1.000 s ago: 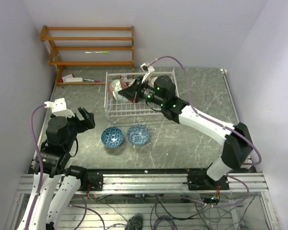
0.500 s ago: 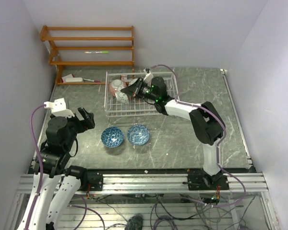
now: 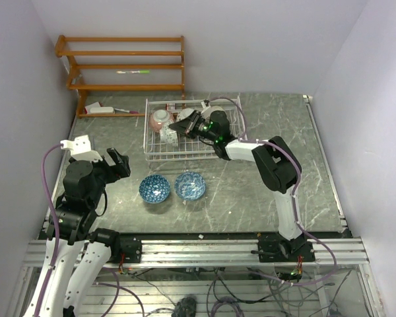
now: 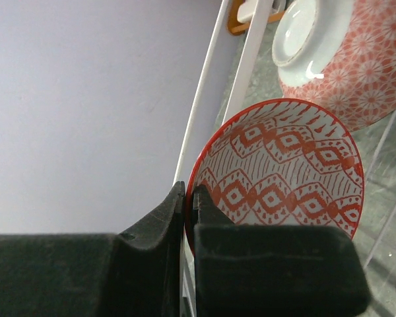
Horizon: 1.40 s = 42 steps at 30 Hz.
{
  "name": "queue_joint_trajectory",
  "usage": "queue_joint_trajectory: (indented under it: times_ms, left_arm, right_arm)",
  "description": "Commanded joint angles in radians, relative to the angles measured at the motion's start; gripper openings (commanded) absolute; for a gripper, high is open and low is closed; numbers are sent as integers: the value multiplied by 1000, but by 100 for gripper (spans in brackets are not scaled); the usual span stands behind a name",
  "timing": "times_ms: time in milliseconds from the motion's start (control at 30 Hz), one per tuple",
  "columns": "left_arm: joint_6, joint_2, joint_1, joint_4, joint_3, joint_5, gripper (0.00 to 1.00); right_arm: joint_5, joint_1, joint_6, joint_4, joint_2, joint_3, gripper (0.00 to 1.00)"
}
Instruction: Load the bowls into the dish rack
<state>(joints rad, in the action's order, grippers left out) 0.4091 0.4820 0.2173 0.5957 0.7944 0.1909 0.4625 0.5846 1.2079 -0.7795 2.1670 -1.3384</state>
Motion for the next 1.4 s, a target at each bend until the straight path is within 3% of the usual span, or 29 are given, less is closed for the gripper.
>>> queue_joint_trajectory:
  times_ms: [0, 533, 1367]
  left_arm:
    - [7, -1, -12, -5, 0, 13, 98]
    - [7, 4, -12, -5, 0, 14, 98]
    - [3, 3, -12, -8, 0, 9, 98]
  right_arm:
    - [17, -33, 59, -78, 32, 27, 0]
    - [8, -86, 35, 31, 7, 140, 1]
    - [-99, -86, -24, 179, -191, 395, 10]
